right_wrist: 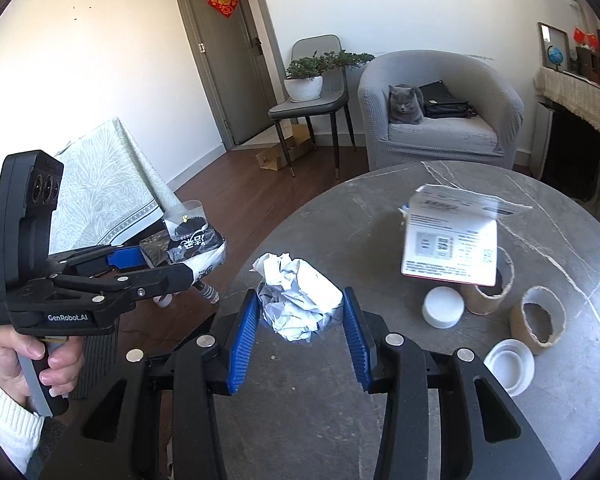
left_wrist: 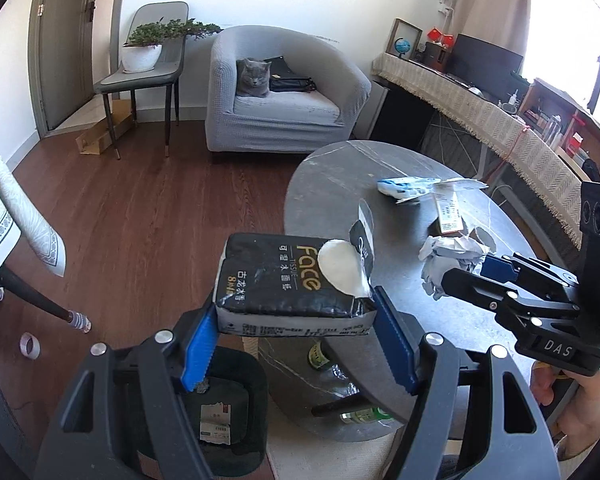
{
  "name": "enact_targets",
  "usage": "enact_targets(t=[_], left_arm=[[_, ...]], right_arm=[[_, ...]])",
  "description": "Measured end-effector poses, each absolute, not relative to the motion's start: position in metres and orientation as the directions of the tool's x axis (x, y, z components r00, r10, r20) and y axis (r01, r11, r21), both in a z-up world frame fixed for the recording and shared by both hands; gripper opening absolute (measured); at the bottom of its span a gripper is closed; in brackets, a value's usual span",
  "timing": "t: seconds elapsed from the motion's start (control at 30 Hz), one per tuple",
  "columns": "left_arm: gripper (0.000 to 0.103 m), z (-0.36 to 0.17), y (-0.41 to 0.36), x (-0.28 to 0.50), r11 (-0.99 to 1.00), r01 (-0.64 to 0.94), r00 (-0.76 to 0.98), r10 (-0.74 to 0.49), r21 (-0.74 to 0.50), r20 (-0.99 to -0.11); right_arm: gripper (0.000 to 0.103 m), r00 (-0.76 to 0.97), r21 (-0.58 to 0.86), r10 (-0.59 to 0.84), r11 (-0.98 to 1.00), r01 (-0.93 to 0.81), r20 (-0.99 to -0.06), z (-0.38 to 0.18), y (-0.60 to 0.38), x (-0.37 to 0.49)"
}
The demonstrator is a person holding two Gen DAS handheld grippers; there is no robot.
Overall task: Collect trash
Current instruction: 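Carry the Face pack with left tool over the bin while right tool holds crumpled paper, then open the left tool over the bin to drop the Face pack while right tool drops crumpled paper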
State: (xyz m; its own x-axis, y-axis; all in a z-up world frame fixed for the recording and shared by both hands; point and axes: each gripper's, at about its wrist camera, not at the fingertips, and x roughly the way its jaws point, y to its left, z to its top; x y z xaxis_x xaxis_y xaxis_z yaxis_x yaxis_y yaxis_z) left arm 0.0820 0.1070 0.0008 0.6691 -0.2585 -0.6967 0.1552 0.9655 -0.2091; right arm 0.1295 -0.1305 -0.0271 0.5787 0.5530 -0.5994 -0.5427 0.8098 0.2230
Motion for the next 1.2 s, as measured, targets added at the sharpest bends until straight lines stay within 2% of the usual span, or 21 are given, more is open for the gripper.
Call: enact_targets(t=[0.57,1.2], left_arm=[[0.074,-0.05,0.168,0.063,0.987,0.069,0.581,-0.161,-0.148,-0.798],[0.075,-0.119,0.196,0.043,0.993,0.075,0.406,-0.118,-0.096,-0.906]], right_arm=[[0.042,0.519,0.256,0.657,0.721,-0.643,-0.547,-0.014,-0.052,0.132],[0.042,0.438,0.209,0.624,0.698,-0.685,-0.647,-0.05,0.041,0.135]])
